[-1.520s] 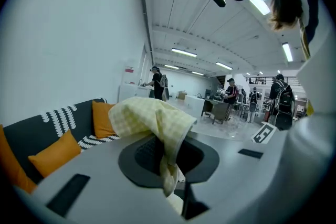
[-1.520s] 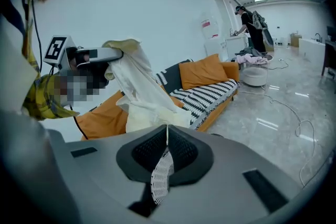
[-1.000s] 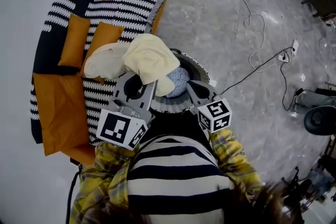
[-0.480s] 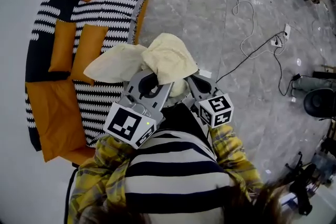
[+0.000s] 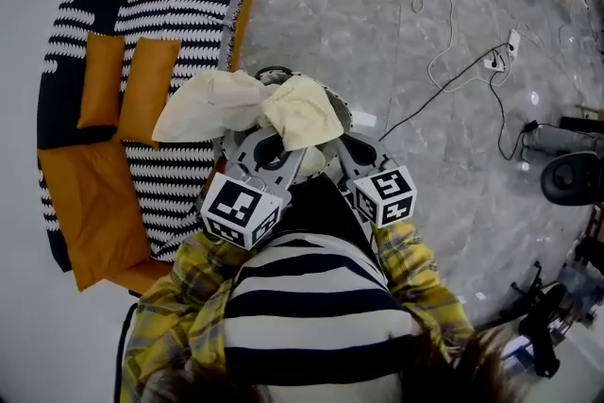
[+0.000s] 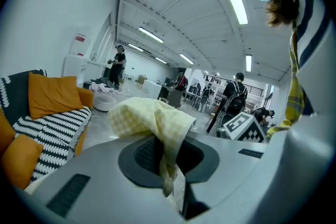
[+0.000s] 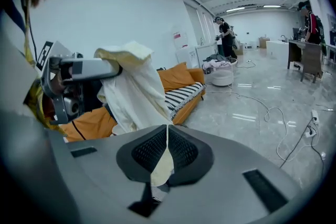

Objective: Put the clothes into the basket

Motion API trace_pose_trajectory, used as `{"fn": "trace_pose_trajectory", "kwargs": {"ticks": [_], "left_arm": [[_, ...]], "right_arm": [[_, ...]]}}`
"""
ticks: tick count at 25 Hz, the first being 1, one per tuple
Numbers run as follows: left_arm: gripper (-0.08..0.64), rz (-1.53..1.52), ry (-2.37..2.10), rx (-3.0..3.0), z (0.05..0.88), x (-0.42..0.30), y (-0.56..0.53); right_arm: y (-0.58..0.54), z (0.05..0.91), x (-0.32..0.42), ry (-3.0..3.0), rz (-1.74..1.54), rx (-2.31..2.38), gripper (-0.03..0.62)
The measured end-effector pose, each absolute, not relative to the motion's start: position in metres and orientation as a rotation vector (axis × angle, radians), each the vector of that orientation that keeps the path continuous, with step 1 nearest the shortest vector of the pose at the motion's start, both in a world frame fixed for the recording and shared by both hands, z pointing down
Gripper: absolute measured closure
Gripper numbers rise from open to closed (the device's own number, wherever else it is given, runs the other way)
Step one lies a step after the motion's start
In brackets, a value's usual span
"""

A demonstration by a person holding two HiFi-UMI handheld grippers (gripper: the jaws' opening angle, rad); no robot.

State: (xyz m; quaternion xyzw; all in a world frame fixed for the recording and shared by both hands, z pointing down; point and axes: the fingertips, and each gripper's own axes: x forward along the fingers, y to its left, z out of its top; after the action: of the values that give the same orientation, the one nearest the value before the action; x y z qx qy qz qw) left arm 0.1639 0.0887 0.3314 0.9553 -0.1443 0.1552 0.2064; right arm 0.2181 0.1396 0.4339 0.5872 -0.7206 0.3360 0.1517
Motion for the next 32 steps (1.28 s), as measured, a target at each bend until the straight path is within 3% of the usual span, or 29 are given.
{"fn": "trace_pose_trajectory", "kwargs": {"ticks": [16,19,32], "left_arm": [[0.507,1.097,-0.367,2.52,0.504,0.133,0.111],[0.378,1.113,-0.373,2.489,0.51,0.128,0.115],[0.373,1.067,-0.652,2.358,0.531,0.056,0.075]], "right_arm": [[0.142,0.455,0.202,-2.07,1.031,1.572,0.563],[0.142,0.459,0.199,-2.07,1.04,1.553,0.563],[0.122,0.47,0.172,-2.093,1.057,1.448,0.563]]}}
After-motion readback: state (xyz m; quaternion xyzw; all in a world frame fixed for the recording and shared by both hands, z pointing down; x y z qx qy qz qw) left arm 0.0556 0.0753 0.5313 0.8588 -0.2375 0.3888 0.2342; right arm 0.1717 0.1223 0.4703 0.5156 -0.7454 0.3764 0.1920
